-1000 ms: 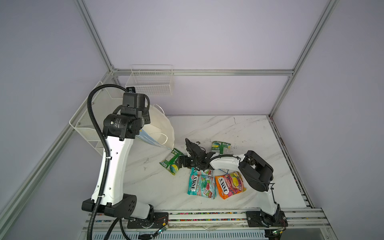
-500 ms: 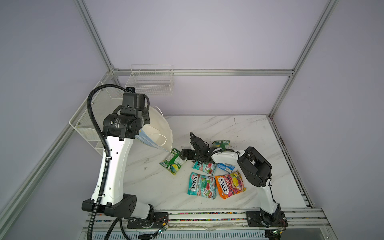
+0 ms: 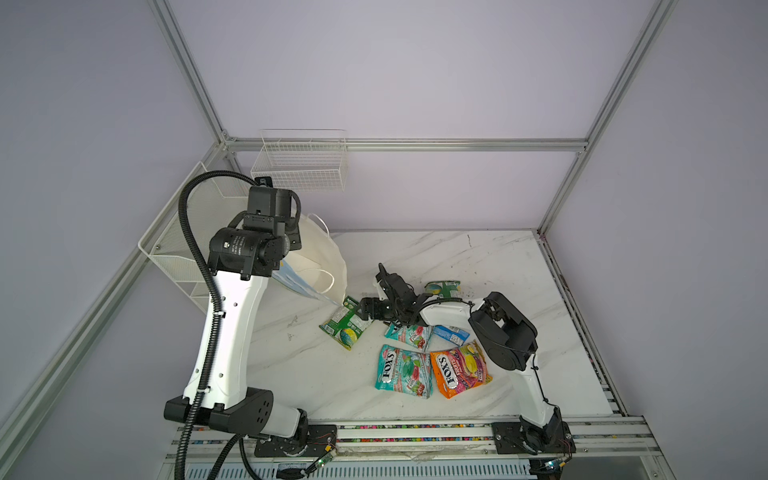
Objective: Place the snacks into the paper bag
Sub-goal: 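Close the right gripper on the green Fox's Spring Tea packet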
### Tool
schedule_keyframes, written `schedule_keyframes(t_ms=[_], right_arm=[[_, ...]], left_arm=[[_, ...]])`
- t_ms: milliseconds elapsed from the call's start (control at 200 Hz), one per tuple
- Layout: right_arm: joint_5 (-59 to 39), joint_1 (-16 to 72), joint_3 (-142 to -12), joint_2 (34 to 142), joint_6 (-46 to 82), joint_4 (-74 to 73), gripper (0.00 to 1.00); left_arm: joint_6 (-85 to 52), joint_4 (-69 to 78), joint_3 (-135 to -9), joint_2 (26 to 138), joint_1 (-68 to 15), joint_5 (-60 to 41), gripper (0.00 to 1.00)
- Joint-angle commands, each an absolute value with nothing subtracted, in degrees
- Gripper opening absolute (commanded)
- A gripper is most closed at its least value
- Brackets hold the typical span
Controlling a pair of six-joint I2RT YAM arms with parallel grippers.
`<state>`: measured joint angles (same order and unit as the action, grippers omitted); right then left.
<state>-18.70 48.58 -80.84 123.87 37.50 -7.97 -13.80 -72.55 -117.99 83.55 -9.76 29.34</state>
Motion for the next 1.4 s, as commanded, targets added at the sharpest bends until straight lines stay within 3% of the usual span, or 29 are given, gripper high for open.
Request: schedule_keyframes(t_ms=[0,505,710,815,965,1105,1395], right_arm=[[-20.5,48.7,-77.8,126.5,40.5,-5.3,0.86],[-19.8,49.7,-68.8,122.6,42.9,-9.4,0.82],[-18.5,50.8,-69.3,123.0,41.7,-8.2,0.75],[-17.5,51.1,-70.0,123.7,41.3,-7.2,0.63],[-16.4,51.1,-70.3,124.0,41.0,-6.7,0.58],[-16.4,51.0,-70.4,124.1,41.0,-6.8,0.41],[-16.1,51.2,-70.1,123.2,40.5,-7.0,0.22]], left_arm=[[-12.6,-71.9,-116.4,81.5,-9.3,29.4,0.00],[-12.6,-71.8,-115.0,79.4,-9.3,29.4,0.00],[-12.6,-71.8,-114.3,79.1,-9.4,29.2,0.00],[-12.6,-71.8,-114.0,78.9,-9.3,29.3,0.00],[-12.6,-71.7,-113.9,78.8,-9.3,29.7,0.00],[-12.6,-71.7,-113.8,78.8,-9.3,29.7,0.00],[-12.6,-71.6,-113.1,78.9,-9.4,29.4,0.00]])
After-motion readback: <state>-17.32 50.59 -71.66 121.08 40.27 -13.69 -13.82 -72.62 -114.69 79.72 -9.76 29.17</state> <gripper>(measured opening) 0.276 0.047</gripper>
